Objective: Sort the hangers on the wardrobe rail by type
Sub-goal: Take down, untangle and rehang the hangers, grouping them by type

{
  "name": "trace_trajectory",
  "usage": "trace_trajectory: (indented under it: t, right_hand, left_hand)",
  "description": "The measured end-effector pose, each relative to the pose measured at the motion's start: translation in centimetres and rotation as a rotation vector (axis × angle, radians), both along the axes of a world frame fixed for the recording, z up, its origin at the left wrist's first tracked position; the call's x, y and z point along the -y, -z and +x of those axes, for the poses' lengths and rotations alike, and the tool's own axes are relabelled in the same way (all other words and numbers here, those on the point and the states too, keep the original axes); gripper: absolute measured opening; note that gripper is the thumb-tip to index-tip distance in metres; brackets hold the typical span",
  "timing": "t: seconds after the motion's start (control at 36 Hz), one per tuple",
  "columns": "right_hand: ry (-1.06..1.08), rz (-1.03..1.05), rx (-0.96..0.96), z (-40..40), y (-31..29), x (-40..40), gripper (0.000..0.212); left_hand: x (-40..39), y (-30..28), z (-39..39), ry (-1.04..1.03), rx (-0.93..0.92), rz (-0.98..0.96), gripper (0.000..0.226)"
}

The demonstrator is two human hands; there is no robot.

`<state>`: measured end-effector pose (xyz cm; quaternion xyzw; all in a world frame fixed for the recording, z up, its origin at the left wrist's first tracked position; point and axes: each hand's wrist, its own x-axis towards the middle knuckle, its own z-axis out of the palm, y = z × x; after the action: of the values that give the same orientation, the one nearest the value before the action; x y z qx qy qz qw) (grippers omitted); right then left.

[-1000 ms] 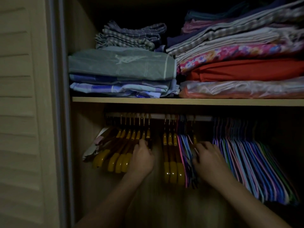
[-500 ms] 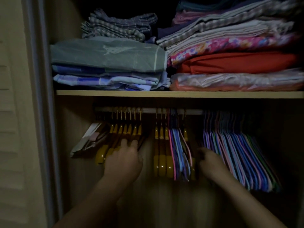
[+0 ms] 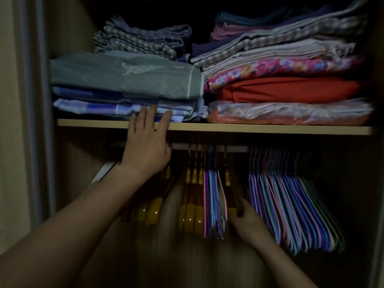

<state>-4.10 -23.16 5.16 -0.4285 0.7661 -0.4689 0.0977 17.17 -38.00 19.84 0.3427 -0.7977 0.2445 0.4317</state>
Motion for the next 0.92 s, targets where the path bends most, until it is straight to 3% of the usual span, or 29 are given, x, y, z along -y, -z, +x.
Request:
trace_trajectory:
  t: [0.06, 0.22, 0.5, 0.69, 0.92]
  right_hand:
    - [0.076, -0.084, -0.041, 0.7, -0.2, -0.3, 0.046]
    - [0.264, -0.348, -0.171, 1.5, -1.1, -0.5, 0.040]
    - [0.334, -0.304, -0.432, 2.0, -5.3, 0.8, 0.040]
    - [0.298, -0.144, -0.199, -1.2, -6.0, 3.4, 0.037]
    - [0.215, 0.000, 0.038, 2.1, 3.3, -1.6, 0.028]
  left_hand:
    - [0.0, 0.7, 0.0, -0.007, -0.012, -0.041, 0.079]
    - [0.1, 1.1, 0.2, 0.026, -0.050, -0.089, 0.073]
    - [0.2, 1.4, -0.3, 0.026, -0.059, -0.050, 0.086]
    - [0.4, 1.8, 0.7, 0.080, -0.044, -0.067, 0.086]
    - [-0.1, 3.4, 0.4, 0.116, -0.091, 0.023, 0.099]
